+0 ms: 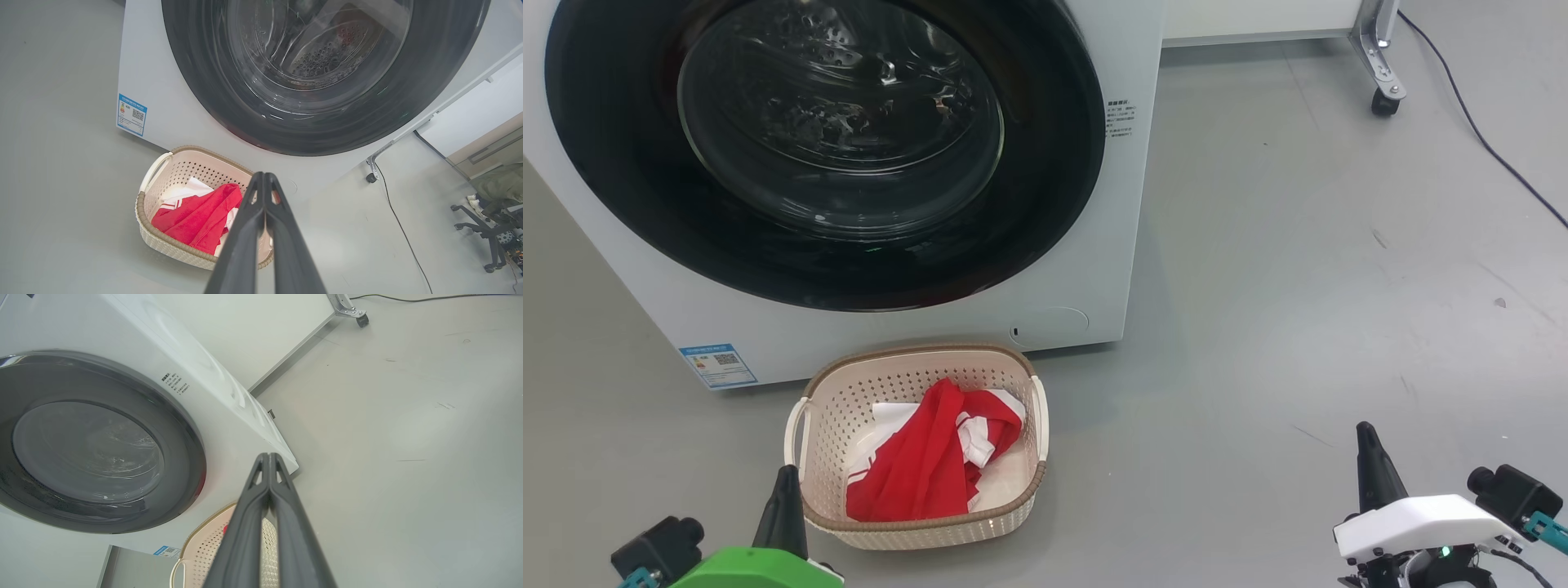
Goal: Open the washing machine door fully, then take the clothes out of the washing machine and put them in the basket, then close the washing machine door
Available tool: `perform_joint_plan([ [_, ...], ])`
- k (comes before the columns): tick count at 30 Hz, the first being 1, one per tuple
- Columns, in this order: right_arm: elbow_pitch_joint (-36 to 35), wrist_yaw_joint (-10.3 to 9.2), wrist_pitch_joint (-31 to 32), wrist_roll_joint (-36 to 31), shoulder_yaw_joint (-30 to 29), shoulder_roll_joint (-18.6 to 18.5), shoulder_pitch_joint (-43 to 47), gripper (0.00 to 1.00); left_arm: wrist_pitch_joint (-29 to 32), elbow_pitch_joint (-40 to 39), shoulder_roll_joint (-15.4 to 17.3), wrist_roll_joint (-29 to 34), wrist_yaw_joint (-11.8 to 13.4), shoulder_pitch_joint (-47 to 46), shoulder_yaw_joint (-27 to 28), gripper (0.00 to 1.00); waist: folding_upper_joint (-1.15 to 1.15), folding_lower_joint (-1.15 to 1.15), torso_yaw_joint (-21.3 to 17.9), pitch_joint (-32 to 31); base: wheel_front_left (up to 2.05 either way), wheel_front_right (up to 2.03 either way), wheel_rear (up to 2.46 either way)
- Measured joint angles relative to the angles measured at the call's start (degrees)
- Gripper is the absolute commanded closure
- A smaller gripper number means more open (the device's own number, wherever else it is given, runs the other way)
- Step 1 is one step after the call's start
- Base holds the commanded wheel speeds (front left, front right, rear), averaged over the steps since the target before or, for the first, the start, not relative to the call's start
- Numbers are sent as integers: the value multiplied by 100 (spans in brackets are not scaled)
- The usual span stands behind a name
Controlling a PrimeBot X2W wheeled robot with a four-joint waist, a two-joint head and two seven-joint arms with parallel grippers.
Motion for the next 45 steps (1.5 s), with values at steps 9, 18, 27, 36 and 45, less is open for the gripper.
perform_joint_plan([
  [9,24,49,158,686,-145,-29,-62,100,125,34,55,-699,-108,-67,142,100,0,0,13,-21,0,0,0],
  [18,67,104,307,1368,-291,-62,-158,100,275,80,88,-1388,-235,-126,254,100,0,0,26,-42,0,0,0],
  [27,113,160,454,2043,-433,-89,-269,100,425,125,129,-2058,-370,-236,389,100,0,0,39,-63,0,0,0],
  [36,149,224,579,2718,-568,-118,-381,100,545,166,163,-2728,-510,-315,536,100,0,0,52,-85,0,0,0],
  [45,199,305,728,3396,-719,-146,-493,100,699,213,210,-3414,-658,-385,657,100,0,0,65,-107,0,0,0],
])
